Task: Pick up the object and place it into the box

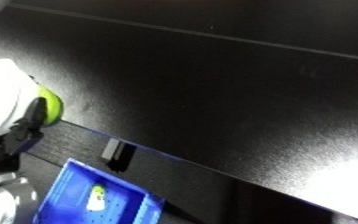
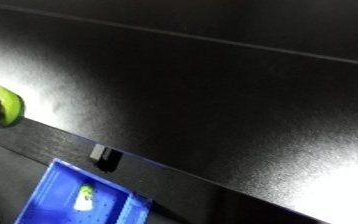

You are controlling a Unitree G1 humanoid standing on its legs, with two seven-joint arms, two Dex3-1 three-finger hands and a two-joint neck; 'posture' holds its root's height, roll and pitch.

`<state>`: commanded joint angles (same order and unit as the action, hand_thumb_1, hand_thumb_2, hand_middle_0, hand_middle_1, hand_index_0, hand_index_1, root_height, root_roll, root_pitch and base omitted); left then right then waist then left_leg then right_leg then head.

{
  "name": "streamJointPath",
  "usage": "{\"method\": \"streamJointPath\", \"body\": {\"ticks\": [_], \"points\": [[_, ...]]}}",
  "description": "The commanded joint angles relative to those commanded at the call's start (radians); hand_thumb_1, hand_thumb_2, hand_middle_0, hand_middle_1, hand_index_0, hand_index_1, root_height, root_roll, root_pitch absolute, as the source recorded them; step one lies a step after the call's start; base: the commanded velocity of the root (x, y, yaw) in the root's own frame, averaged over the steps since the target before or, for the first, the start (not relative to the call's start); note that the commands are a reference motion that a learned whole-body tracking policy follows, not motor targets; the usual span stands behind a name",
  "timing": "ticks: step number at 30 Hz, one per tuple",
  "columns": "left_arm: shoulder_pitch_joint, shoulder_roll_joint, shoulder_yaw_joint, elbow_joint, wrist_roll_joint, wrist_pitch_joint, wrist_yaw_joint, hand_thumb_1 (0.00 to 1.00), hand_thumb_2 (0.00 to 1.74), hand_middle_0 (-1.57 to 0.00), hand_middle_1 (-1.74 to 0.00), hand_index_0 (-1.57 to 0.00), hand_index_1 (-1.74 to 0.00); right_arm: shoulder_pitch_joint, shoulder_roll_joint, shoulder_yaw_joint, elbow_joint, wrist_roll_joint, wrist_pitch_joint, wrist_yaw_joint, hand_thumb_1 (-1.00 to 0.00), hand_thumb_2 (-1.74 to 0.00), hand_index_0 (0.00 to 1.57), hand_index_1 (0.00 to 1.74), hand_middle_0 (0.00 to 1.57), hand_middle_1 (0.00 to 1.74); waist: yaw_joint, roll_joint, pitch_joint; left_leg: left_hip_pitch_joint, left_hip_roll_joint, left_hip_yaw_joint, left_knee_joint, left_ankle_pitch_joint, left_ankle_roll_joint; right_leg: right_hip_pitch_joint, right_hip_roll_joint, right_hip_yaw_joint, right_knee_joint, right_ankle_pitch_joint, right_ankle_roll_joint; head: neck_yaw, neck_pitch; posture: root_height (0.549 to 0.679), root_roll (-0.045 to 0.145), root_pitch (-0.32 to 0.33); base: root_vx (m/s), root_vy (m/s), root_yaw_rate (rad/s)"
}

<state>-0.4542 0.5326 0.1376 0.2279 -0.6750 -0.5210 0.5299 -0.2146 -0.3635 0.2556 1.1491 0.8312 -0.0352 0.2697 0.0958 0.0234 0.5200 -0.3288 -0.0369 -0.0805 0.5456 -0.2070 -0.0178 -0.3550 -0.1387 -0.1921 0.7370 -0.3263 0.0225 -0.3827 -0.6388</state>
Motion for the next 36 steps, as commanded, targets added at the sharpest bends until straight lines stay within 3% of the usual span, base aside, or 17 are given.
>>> {"method": "streamJointPath", "body": {"ticks": [2, 6, 11, 20, 24, 30, 36], "points": [[0.021, -0.007, 0.006, 0.071, -0.015, -0.031, 0.045, 0.8, 1.39, -1.26, -1.39, -1.26, -1.39, -0.006, 0.005, 0.005, -0.001, 0.008, 0.004, -0.01, 0.0, 0.0, 0.0, 0.0, 0.0, 0.0, 0.004, -0.004, 0.0, 0.001, 0.003, -0.003, 0.007, 0.001, -0.0002, 0.008, -0.0013, -0.006, 0.003, -0.005, -0.0023, -0.05, -0.039, 0.643, 0.058, -0.025, 0.008, -0.007, 0.07], [0.059, -0.016, 0.024, 0.239, -0.04, -0.099, 0.117, 0.8, 1.39, -1.26, -1.39, -1.26, -1.39, -0.003, 0.012, 0.007, 0.008, 0.003, 0.008, -0.016, 0.0, 0.0, 0.0, 0.0, 0.0, 0.0, 0.008, -0.012, 0.0, 0.011, 0.011, -0.002, 0.016, -0.001, 0.0018, 0.031, -0.005, -0.017, 0.01, -0.018, -0.0037, -0.153, -0.059, 0.643, 0.056, -0.04, 0.043, 0.014, 0.052], [0.087, -0.007, 0.051, 0.43, -0.144, -0.126, 0.17, 0.8, 1.39, -1.26, -1.39, -1.26, -1.39, -0.004, 0.015, 0.014, 0.027, -0.003, 0.019, -0.02, 0.0, 0.0, 0.0, 0.0, 0.0, 0.0, 0.007, -0.023, 0.0, 0.021, 0.016, 0.0, 0.005, 0.002, 0.0026, 0.057, 0.0001, -0.02, 0.003, -0.034, -0.0072, -0.296, -0.112, 0.643, 0.054, -0.047, 0.03, 0.035, 0.036], [0.136, -0.016, 0.071, 0.68, -0.288, -0.072, 0.022, 0.8, 1.39, -1.26, -1.39, -1.26, -1.39, 0.007, 0.025, 0.027, 0.036, -0.03, 0.018, -0.017, 0.0, 0.0, 0.0, 0.0, 0.0, 0.0, 0.006, -0.047, 0.0, 0.018, 0.018, -0.005, -0.016, 0.01, 0.0035, 0.077, 0.0068, -0.026, 0.0, -0.056, -0.0134, -0.379, -0.113, 0.642, 0.048, -0.048, 0.016, 0.036, 0.055], [0.141, -0.011, 0.074, 0.775, -0.305, -0.034, -0.049, 0.6, 1.04, -0.94, -1.04, -0.94, -1.04, 0.008, 0.018, 0.032, 0.046, -0.047, 0.014, -0.008, 0.0, 0.0, 0.0, 0.0, 0.0, 0.0, 0.0, -0.055, 0.0, 0.023, 0.02, -0.003, -0.025, 0.011, 0.003, 0.086, 0.0093, -0.026, -0.009, -0.058, -0.0128, -0.399, -0.105, 0.643, 0.048, -0.05, 0.003, 0.048, 0.031], [0.125, 0.054, 0.107, 0.929, -0.353, 0.05, -0.122, 0.3, 0.52, -0.47, -0.52, -0.47, -0.52, 0.015, 0.0, 0.032, 0.058, -0.068, 0.012, 0.009, 0.0, 0.0, 0.0, 0.0, 0.0, 0.0, -0.015, -0.064, 0.0, 0.022, 0.025, 0.004, -0.019, 0.007, 0.0019, 0.091, 0.0136, -0.022, -0.014, -0.061, -0.0143, -0.418, -0.094, 0.642, 0.048, -0.052, 0.001, 0.042, -0.005], [0.098, 0.095, 0.11, 1.006, -0.367, 0.079, -0.198, 0.0, 0.0, 0.0, 0.0, 0.0, 0.0, 0.02, -0.01, 0.036, 0.063, -0.075, 0.018, 0.021, 0.0, 0.0, 0.0, 0.0, 0.0, 0.0, -0.026, -0.074, 0.0, 0.019, 0.027, 0.01, -0.016, 0.002, 0.0019, 0.092, 0.0204, -0.018, -0.02, -0.062, -0.0159, -0.419, -0.081, 0.642, 0.045, -0.051, -0.006, 0.024, -0.014]]}}
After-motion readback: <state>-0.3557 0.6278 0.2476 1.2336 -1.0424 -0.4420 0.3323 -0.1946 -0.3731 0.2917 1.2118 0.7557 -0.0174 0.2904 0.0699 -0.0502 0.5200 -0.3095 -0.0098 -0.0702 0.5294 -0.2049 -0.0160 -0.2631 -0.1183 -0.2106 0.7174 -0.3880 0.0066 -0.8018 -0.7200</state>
